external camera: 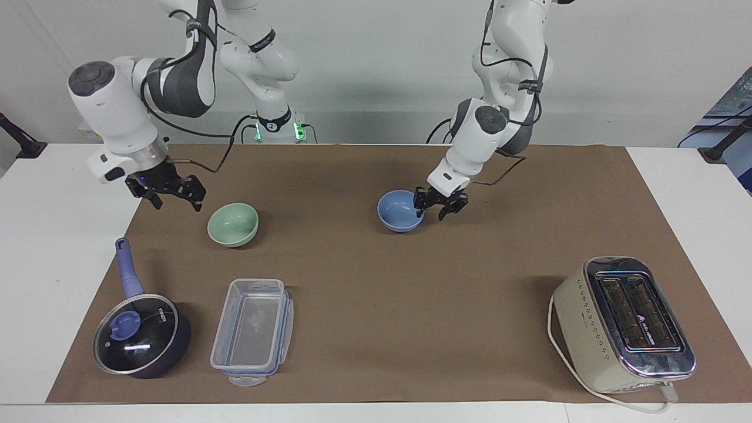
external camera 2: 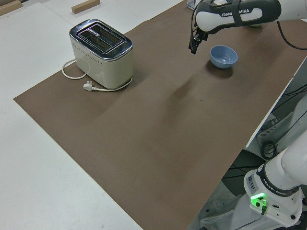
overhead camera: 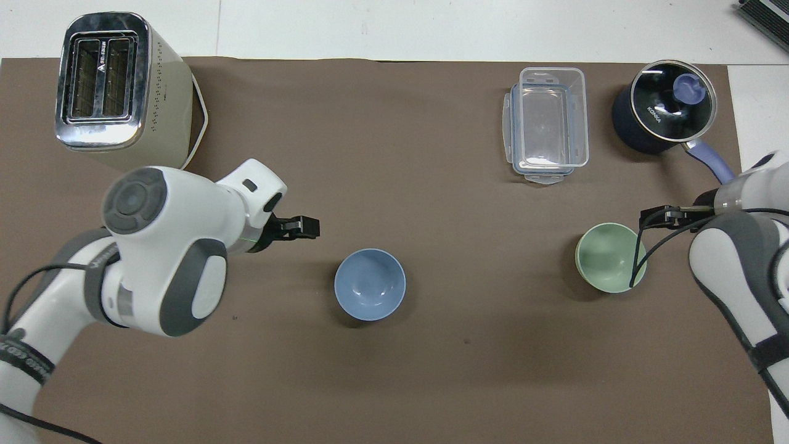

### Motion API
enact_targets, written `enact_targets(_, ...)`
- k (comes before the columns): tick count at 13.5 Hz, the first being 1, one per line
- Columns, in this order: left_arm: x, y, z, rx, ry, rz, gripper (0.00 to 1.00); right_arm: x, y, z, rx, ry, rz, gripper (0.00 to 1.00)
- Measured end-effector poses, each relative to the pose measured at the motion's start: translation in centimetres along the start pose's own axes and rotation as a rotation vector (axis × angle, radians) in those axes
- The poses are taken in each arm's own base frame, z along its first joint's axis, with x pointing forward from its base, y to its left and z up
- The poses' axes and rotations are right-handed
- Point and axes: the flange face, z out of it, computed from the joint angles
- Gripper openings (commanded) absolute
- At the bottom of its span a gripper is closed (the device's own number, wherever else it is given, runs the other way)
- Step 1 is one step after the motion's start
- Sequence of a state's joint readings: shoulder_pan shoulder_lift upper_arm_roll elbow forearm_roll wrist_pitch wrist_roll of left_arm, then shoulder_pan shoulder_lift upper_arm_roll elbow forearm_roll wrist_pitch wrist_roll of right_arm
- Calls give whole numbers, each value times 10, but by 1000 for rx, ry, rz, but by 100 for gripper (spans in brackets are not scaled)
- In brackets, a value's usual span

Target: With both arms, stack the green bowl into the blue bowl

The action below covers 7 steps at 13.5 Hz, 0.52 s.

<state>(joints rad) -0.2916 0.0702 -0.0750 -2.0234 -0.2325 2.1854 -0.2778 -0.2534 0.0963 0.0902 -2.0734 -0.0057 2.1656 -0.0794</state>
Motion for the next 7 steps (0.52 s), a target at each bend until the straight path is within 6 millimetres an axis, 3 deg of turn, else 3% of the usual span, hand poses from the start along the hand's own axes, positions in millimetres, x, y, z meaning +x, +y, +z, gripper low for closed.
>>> enact_targets(4,37,-76,-47,82,24,7,100,-10,2,58,9,-23,-9,100)
enact_targets(7,53,-139,-99,139,-5,66,100,-20,2,76,12,-40,-39,84)
